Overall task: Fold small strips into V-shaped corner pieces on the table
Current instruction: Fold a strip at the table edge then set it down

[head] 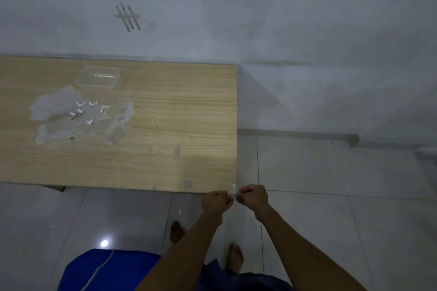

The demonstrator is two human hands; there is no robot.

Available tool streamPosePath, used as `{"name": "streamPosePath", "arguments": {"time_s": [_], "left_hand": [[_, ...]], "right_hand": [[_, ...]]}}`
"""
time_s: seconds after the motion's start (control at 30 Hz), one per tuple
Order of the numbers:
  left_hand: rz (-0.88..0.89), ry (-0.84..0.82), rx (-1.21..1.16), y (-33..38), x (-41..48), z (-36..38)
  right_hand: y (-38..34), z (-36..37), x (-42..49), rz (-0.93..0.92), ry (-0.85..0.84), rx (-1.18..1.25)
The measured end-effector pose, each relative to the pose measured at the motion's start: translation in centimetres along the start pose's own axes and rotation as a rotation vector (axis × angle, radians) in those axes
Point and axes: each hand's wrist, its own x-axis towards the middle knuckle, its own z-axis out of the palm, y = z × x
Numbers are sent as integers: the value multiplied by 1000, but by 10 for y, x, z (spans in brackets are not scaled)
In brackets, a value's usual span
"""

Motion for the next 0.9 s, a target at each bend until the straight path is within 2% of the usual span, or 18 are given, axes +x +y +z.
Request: {"name": "streamPosePath", "arguments": {"time_s": [0.1, 0.17, 0.3, 0.5, 0.9], "left_hand": [[72, 34, 160, 1, -3, -3], [104, 45, 179, 0, -2, -5], [83, -1, 143, 2, -4, -8], [107, 79, -2, 3, -11, 4], [86, 76, 1, 4, -10, 2]], "right_hand": [[0, 2, 0, -2, 15, 0], [0, 4, 0, 4, 27, 22], [-2, 6, 2, 14, 42, 42], [0, 7, 3, 12, 46, 7], [0, 9, 7, 20, 53, 15]]}}
